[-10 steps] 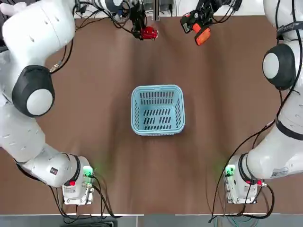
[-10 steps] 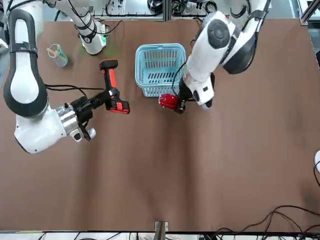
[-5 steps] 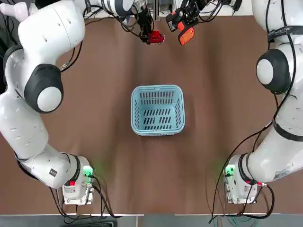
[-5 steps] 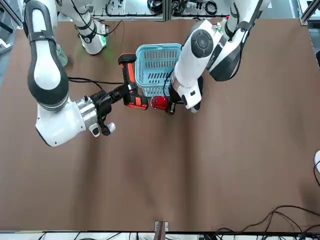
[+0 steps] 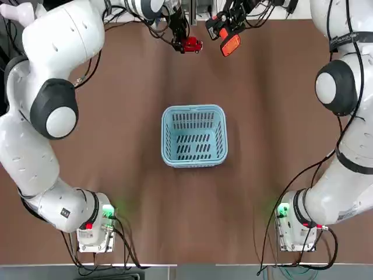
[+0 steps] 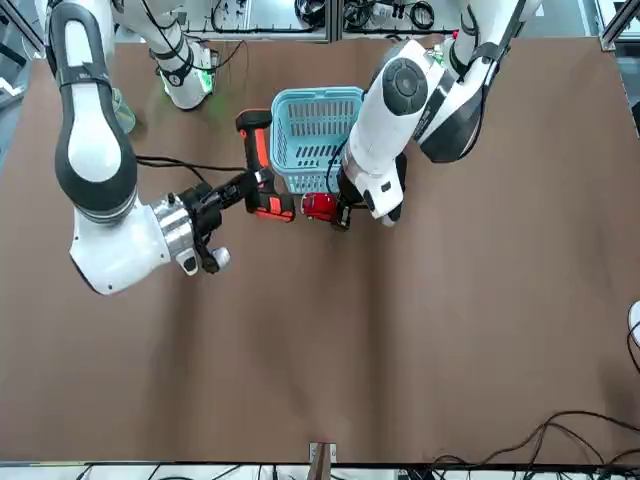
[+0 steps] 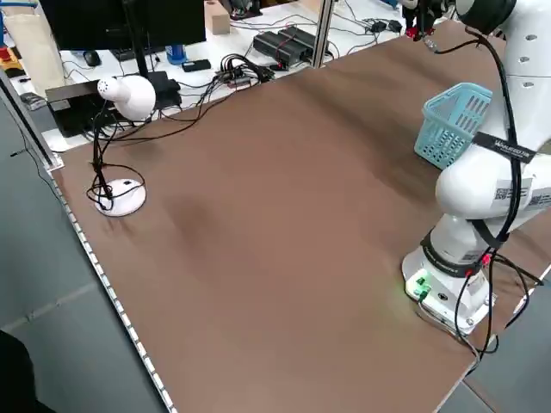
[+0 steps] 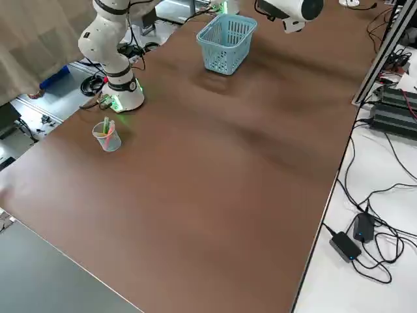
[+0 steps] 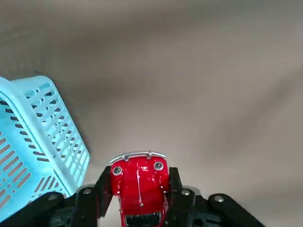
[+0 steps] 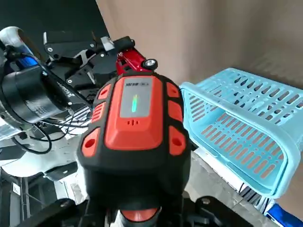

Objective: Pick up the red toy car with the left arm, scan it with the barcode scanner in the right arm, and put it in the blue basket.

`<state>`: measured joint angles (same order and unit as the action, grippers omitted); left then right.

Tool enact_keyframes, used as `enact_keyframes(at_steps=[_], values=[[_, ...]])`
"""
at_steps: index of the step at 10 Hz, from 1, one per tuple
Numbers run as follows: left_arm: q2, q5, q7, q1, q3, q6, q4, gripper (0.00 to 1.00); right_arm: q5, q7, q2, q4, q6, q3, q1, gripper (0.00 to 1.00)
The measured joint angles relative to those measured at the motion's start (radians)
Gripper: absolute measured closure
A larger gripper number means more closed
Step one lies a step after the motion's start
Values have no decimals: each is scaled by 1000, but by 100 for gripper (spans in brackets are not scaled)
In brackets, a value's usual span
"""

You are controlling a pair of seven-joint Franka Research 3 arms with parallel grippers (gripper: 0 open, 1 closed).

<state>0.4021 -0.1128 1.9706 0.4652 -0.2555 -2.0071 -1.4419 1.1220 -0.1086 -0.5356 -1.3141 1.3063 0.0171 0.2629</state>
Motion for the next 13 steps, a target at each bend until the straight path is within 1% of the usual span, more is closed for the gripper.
enact_keyframes(at_steps=[3, 10, 13], values=[[0, 1, 0, 0, 1, 0, 1, 50, -39, 0, -1, -9, -40, 0, 2, 63], [0, 1, 0, 0, 1, 0, 1, 50, -61, -1, -1, -10, -43, -1, 9, 63], [0, 1, 0, 0, 1, 0, 2, 50, -179, -46, 1, 0, -43, -1, 28, 63]])
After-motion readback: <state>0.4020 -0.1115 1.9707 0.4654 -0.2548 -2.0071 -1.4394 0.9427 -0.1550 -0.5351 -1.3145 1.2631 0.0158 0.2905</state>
